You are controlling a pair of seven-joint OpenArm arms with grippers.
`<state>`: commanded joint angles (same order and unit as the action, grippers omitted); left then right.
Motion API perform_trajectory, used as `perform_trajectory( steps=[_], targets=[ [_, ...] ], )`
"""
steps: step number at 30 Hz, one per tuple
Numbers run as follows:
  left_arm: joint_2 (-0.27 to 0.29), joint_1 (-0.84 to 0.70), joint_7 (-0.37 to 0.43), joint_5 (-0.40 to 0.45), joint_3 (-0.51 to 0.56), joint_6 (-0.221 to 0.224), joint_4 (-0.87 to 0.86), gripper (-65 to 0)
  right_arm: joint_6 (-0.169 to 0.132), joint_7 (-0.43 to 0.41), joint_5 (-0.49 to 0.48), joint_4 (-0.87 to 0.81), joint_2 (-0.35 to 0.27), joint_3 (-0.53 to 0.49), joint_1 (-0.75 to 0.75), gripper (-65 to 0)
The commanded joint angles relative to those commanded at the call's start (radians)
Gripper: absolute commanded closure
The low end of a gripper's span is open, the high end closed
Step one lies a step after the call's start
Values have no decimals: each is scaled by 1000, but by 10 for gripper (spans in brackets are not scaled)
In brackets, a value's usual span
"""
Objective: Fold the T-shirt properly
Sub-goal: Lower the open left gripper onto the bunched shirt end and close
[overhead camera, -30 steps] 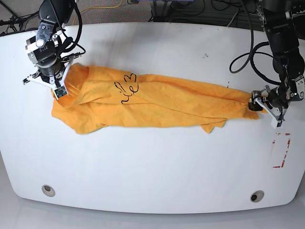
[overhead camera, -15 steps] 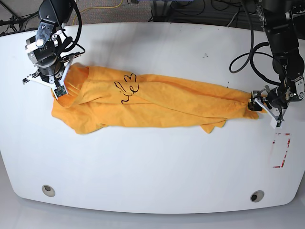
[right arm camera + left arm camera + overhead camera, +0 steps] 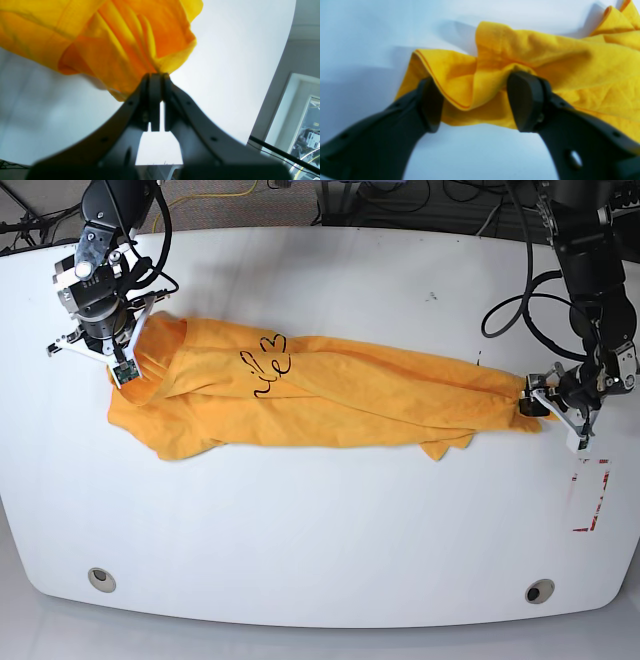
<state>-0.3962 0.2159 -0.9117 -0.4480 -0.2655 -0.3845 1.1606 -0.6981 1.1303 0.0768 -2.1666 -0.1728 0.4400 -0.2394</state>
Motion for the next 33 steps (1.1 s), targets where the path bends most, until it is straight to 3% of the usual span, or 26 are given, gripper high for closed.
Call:
perform_trajectory(
  steps=[5, 15, 23, 25, 27, 33],
  targets=[
    [2, 0, 21, 1, 0, -3, -13, -159, 0, 1, 2, 1, 2, -1, -2, -1],
    [6, 2, 33, 4, 4, -13, -14, -11, 0, -3, 1, 4, 4, 0, 0, -4],
    [0, 0, 38, 3, 0, -21, 10, -45, 0, -4, 0, 3, 9, -2, 1, -3],
    [-1, -2, 40, 3, 0, -24, 22, -71, 0, -4, 0, 4, 10, -4, 0, -3],
    [1, -17, 41, 2, 3, -26, 72, -159, 0, -3, 3, 1, 8, -1, -1, -2],
    [5, -45, 18, 7, 7, -38, 173, -214, 0, -4, 3, 1, 5, -2, 0, -1]
  ],
)
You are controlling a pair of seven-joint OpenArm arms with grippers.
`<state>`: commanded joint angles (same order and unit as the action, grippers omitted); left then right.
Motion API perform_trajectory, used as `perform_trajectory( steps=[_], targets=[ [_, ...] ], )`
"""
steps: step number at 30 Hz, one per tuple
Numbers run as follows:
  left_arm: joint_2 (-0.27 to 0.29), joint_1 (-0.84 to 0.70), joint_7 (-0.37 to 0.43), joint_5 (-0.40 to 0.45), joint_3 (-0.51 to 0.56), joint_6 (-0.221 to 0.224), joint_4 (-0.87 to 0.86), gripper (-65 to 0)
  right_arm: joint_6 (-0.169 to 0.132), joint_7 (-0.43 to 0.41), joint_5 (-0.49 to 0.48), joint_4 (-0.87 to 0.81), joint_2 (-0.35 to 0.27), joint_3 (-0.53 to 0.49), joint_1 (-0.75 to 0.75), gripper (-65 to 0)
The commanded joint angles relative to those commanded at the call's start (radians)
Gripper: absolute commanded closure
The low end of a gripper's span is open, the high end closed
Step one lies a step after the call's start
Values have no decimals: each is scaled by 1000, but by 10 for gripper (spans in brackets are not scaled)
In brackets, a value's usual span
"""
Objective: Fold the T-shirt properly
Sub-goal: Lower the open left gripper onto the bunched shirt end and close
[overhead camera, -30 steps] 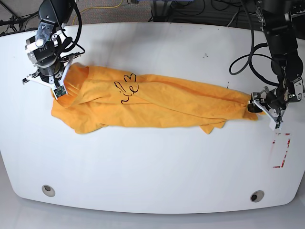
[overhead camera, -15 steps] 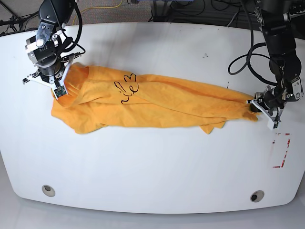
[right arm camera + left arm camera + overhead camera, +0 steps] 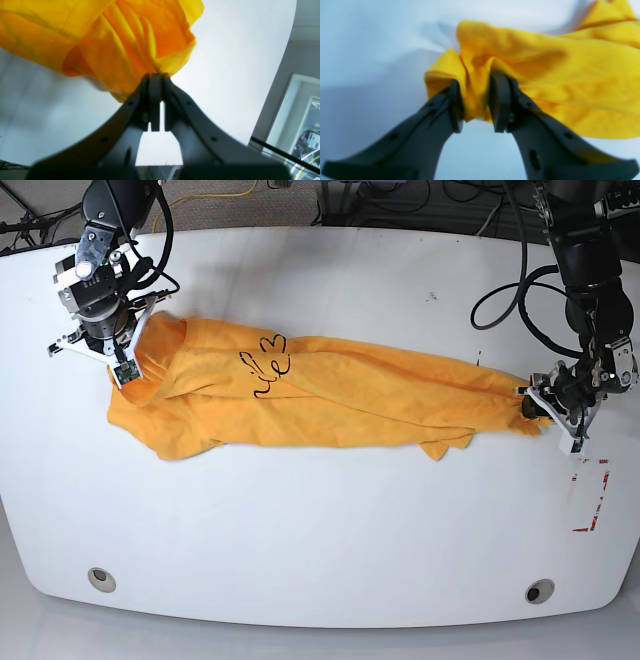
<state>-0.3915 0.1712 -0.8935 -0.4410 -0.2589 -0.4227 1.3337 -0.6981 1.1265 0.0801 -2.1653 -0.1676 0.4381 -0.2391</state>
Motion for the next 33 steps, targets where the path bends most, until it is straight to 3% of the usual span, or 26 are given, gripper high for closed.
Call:
perform_trajectory(
  steps=[4, 8, 20, 24, 33],
  targets=[
    [5, -26, -24, 6, 2, -10, 91, -240, 0, -1, -1, -1, -2, 0, 2, -2],
    [-3, -36, -47, 13, -6, -61, 182, -274, 0, -1, 1, -2, 0, -1, 4, -1],
    [-16, -29, -102, 13, -108, -209, 197, -341, 0, -5, -5, 0, -2, 3, 5, 0],
    [-21, -29, -118, 13, -134, -228, 187, -371, 0, -6, -5, -2, -2, 3, 5, 0],
    [-42, 4, -172, 1, -158, -215, 136, -486, 0, -5, -5, 5, -3, 2, 6, 0]
  ],
)
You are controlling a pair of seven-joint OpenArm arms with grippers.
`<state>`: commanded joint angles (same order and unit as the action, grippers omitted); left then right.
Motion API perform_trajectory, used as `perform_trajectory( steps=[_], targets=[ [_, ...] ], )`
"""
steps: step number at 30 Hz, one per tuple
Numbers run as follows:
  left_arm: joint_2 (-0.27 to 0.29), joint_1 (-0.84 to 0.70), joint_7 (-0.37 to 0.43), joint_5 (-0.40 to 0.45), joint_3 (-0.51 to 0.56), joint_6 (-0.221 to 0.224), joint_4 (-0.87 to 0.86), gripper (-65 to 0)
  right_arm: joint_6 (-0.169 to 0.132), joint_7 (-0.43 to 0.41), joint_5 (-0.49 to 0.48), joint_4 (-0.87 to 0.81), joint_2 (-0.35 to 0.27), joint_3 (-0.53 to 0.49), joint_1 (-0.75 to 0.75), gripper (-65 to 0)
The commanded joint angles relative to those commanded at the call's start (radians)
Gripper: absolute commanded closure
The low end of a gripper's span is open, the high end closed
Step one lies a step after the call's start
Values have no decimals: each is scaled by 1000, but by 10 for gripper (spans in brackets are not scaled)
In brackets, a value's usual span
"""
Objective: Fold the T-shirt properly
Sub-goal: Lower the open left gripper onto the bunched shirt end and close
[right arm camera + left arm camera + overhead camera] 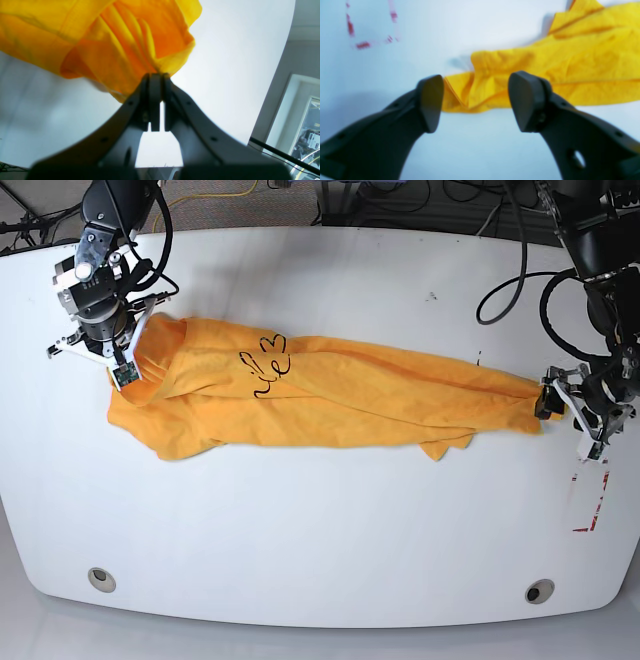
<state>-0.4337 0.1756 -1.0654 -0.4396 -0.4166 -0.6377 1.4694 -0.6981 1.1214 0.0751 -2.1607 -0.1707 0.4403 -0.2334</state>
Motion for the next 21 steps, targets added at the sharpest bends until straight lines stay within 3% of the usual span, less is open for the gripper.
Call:
perform_trajectory(
  steps=[9, 19, 21],
  targets=[
    [-11, 17, -4, -4, 32, -24, -25, -483, 0, -1, -5, 6, -2, 1, 1, 0],
    [-15, 55, 73, 36, 114, 34, -73, -452, 0, 1, -12, 5, 1, -3, -2, -1],
    [-3, 80, 94, 56, 137, 76, -105, -439, 0, 3, -5, 2, 1, 0, -4, 0]
  ],
)
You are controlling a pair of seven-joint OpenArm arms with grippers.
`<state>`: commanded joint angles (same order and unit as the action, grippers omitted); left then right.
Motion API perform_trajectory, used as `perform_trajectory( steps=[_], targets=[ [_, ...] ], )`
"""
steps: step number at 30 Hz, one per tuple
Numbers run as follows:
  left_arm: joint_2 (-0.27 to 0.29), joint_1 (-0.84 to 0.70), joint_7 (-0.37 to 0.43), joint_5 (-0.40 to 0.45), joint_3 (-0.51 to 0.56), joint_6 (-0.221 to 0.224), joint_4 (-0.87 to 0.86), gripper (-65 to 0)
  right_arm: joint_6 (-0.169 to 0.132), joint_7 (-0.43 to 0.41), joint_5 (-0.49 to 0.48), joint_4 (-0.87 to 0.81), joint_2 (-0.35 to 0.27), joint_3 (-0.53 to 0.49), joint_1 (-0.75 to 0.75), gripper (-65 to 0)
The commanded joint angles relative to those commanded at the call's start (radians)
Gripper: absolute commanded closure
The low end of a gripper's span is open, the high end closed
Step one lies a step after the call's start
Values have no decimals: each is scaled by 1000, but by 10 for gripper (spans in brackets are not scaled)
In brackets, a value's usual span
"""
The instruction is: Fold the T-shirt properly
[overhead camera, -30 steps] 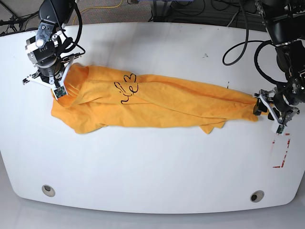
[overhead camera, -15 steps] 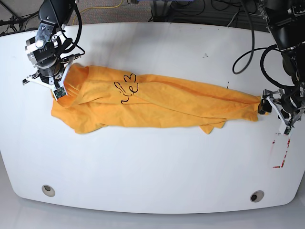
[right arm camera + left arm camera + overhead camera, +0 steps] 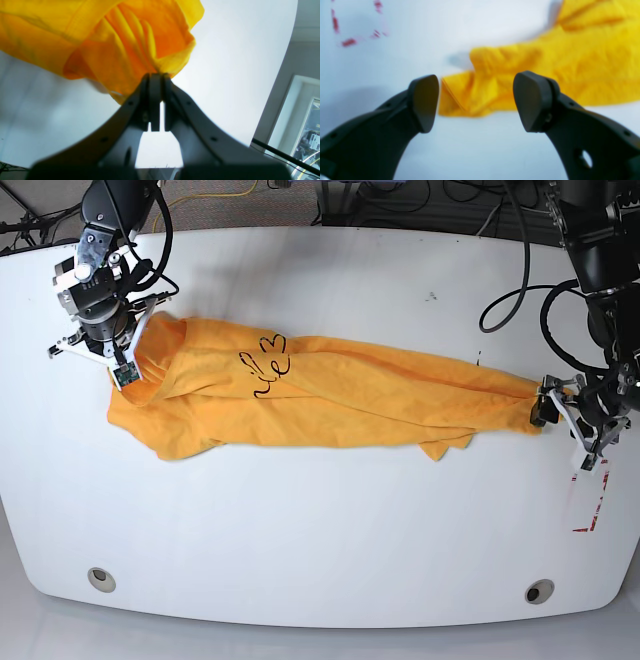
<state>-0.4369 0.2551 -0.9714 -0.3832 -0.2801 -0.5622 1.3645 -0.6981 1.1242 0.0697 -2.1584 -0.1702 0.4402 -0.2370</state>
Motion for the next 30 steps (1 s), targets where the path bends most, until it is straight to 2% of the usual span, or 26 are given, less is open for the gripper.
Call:
perform_trajectory(
  steps=[4, 12, 16, 30],
  targets=[
    [15, 18, 6, 8, 6, 4, -32, -440, 0, -1, 0, 2, 0, -1, 0, 0],
    [71, 79, -9, 11, -7, -22, -159, -457, 0, -3, -6, 5, 0, -2, 1, 0],
    [97, 99, 9, 16, -7, -30, -230, -456, 0, -7, -3, -5, 1, 4, -3, 0],
    [86, 75, 24, 24, 6, -25, -247, -455, 0, -5, 0, -8, 1, 8, -9, 0]
  ],
)
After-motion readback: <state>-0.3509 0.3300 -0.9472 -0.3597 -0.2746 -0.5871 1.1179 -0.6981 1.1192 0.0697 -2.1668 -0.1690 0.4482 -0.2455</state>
